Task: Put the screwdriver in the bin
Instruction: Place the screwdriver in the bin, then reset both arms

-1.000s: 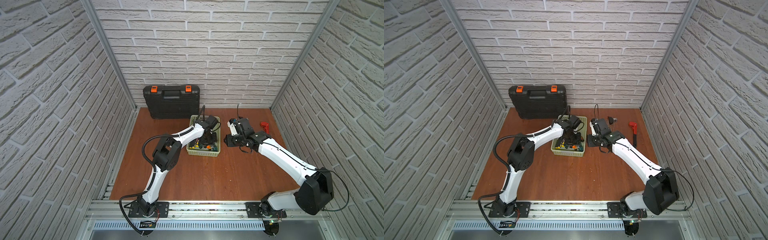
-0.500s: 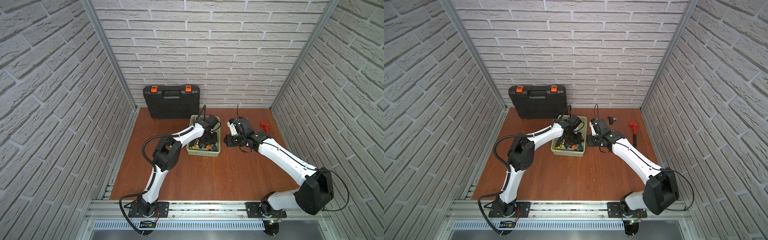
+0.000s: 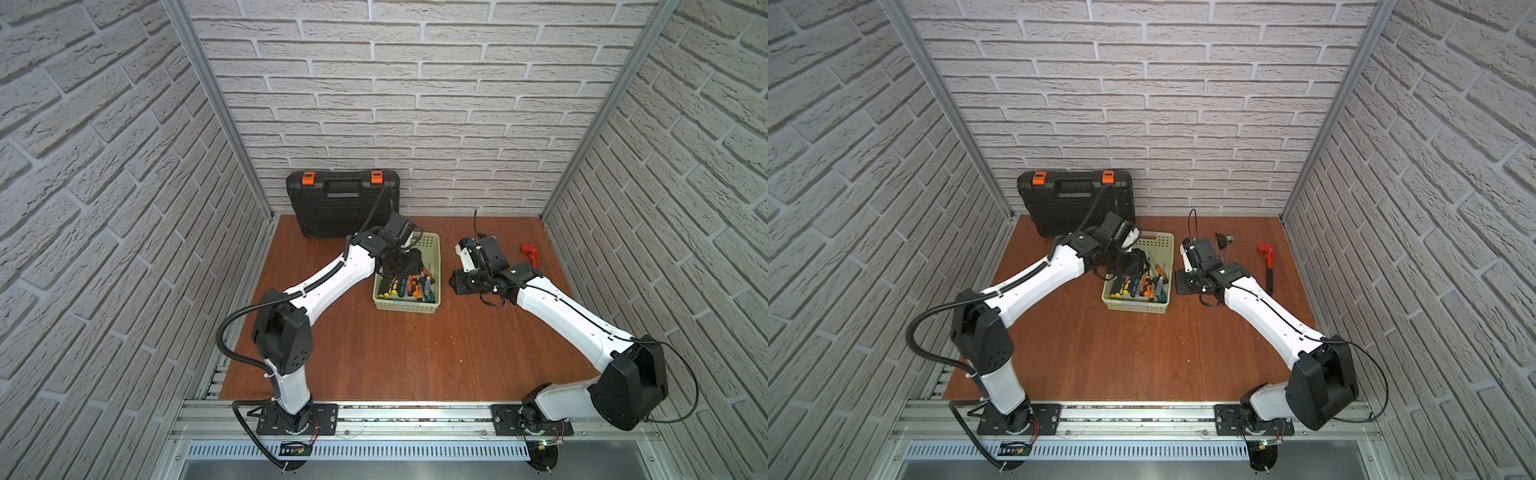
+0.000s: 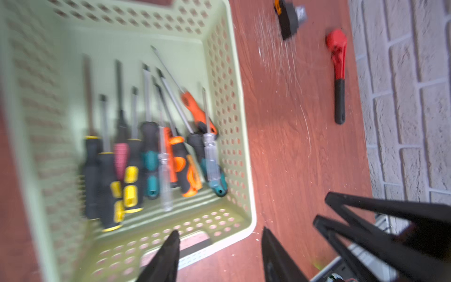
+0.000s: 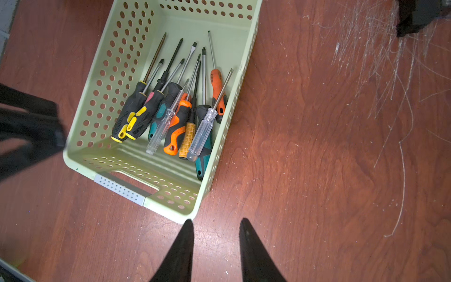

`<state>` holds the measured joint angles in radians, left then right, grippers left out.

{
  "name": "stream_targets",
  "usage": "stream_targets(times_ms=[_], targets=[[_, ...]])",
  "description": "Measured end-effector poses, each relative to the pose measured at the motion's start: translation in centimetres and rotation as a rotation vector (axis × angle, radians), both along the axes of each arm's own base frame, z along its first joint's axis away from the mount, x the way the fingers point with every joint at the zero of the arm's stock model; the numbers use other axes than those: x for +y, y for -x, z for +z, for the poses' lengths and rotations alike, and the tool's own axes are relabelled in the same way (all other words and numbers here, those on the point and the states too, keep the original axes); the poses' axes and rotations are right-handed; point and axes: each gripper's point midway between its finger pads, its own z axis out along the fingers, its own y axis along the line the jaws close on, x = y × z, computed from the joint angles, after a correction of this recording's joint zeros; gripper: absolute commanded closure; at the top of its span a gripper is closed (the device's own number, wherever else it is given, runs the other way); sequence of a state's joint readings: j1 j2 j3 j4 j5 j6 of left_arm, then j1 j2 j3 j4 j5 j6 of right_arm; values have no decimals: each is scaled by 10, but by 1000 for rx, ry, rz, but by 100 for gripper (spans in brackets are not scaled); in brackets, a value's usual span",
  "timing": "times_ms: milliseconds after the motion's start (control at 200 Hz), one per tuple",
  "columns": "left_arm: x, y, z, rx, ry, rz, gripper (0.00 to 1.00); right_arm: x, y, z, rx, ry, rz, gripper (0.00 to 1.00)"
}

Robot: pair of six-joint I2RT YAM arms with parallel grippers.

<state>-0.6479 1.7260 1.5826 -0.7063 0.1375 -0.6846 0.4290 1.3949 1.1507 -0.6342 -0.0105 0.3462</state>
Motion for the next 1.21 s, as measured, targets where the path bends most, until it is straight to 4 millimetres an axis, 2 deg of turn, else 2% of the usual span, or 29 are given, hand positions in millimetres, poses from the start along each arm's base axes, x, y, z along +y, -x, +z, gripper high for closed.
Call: stream_targets(times_ms=[185,215,310,440,460,500,520,620,705,730,830,940,1030,1125,1205], targets=[[86,-1,-4,-30,-42,163,16,-6,-7,5,-43,25,-9,65],[98,1,-6,-33,-53,184,10,-7,-8,6,-48,31,-11,64],[134,5,-4,-60,-85,249,2,-14,-14,9,-70,58,-22,58],[187,2,9,-108,-99,373,2,-27,-29,23,-131,96,-51,43],[198,1,12,-116,-97,401,2,-28,-32,26,-143,99,-57,38],[219,-2,16,-134,-100,456,2,-32,-36,34,-179,112,-66,21],[230,-3,18,-142,-103,482,2,-35,-38,38,-196,115,-77,16],[273,-5,19,-169,-162,591,2,-48,-44,60,-315,137,-95,12],[289,-7,13,-193,-232,610,2,-56,-43,74,-434,145,-86,6],[291,-8,10,-206,-247,607,2,-58,-42,75,-462,150,-79,0],[298,-9,-12,-255,-316,575,2,-71,-35,72,-524,200,-82,1],[301,-6,-45,-314,-377,512,2,-86,-30,74,-562,244,-96,1],[309,-2,-69,-327,-432,493,2,-111,-26,75,-621,271,-161,1],[317,-13,-77,-398,-455,496,2,-134,-24,59,-641,293,-235,1],[320,-19,-86,-451,-473,493,2,-147,-23,27,-605,310,-264,1]])
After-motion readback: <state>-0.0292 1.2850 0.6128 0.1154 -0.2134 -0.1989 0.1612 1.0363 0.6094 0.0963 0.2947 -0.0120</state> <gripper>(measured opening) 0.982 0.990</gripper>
